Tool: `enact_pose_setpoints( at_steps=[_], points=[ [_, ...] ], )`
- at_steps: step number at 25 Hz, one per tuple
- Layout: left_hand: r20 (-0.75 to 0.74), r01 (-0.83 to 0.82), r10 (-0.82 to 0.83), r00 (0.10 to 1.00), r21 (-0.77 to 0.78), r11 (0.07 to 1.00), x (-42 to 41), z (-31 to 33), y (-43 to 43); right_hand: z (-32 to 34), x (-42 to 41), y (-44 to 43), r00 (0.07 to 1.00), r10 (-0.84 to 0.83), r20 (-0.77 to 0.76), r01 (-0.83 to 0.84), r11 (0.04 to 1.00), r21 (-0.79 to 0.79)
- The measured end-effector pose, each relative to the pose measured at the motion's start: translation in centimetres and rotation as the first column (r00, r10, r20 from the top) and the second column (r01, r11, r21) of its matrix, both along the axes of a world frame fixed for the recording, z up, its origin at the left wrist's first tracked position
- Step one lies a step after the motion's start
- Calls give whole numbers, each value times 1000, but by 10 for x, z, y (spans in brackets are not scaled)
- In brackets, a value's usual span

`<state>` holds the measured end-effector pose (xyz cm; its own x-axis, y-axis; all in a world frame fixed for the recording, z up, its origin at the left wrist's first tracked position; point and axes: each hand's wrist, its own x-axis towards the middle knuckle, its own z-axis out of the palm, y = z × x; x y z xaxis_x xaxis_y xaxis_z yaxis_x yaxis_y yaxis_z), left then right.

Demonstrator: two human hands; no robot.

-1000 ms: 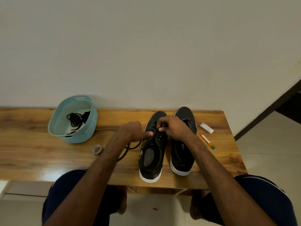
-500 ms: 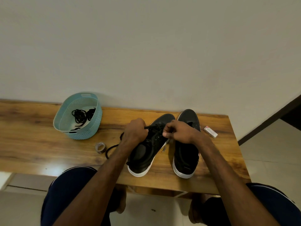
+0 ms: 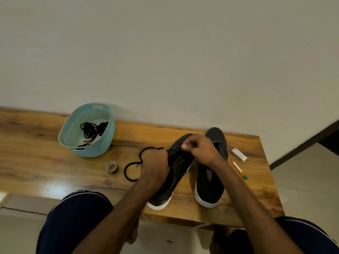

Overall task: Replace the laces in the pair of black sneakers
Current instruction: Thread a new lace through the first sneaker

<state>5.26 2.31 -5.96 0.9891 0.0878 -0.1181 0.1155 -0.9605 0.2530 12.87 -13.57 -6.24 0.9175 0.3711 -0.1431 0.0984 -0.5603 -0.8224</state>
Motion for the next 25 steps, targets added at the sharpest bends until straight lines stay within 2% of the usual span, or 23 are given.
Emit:
enact_pose_setpoints(
  at_steps=[2, 3, 5, 7, 9, 11, 13, 15, 16, 17, 18, 19, 20, 21, 22, 23, 24, 25],
  points=[
    [-18, -20, 20, 1000, 50, 999, 3, 4, -2, 21, 1, -19, 984, 25, -177, 14, 975, 220],
    [-29, -24, 25, 999, 57, 998, 5, 5, -3, 28, 0, -27, 967, 78, -243, -16, 969, 248],
    [-61, -45, 46, 997, 19, 999, 6, 6, -6, 33, -3, -32, 957, 124, -262, -105, 991, 86],
    [-98, -79, 73, 993, -52, 996, 6, 5, -8, 24, -4, -20, 989, 114, -96, -129, 977, -172],
    [-129, -110, 93, 987, -129, 985, 8, 4, -8, 10, -5, -2, 985, 151, 79, -117, 937, -329],
    [-169, -141, 106, 980, -211, 967, 9, 3, -6, -1, -8, 12, 971, 217, 102, -136, 849, -511],
    [-196, -162, 113, 974, -254, 954, 8, 3, -5, -8, -8, 18, 971, 222, 86, -142, 831, -537],
    [-198, -159, 109, 974, -253, 954, 6, 4, -7, -3, -8, 17, 977, 193, 95, -135, 892, -431],
    [-197, -158, 110, 974, -247, 956, 5, 5, -8, 6, -7, 15, 981, 159, 113, -116, 941, -319],
    [-191, -165, 119, 974, -250, 954, 3, 6, -8, 18, -4, 10, 986, 96, 139, -77, 988, -134],
    [-186, -178, 132, 974, -260, 949, 2, 7, -8, 33, -1, 3, 989, 8, 151, -25, 994, 108],
    [-179, -186, 141, 974, -268, 945, 2, 7, -8, 49, 1, -8, 991, -60, 116, 14, 933, 359],
    [-170, -183, 140, 976, -271, 945, 2, 8, -8, 64, 3, -20, 996, -80, 35, 48, 832, 552],
    [-159, -181, 141, 977, -277, 944, 3, 7, -8, 75, 2, -30, 997, -49, -65, 79, 740, 668],
    [-150, -188, 149, 977, -292, 938, 3, 8, -8, 79, 1, -37, 990, -5, -141, 100, 726, 680],
    [-146, -200, 161, 976, -312, 929, 3, 8, -8, 78, 0, -38, 987, -13, -158, 102, 816, 570],
    [-149, -207, 166, 975, -325, 923, 3, 9, -10, 70, -1, -35, 995, -41, -95, 69, 948, 311],
    [-149, -207, 165, 975, -332, 920, 3, 10, -11, 59, -3, -28, 999, -43, 31, 44, 998, -45]
  ],
)
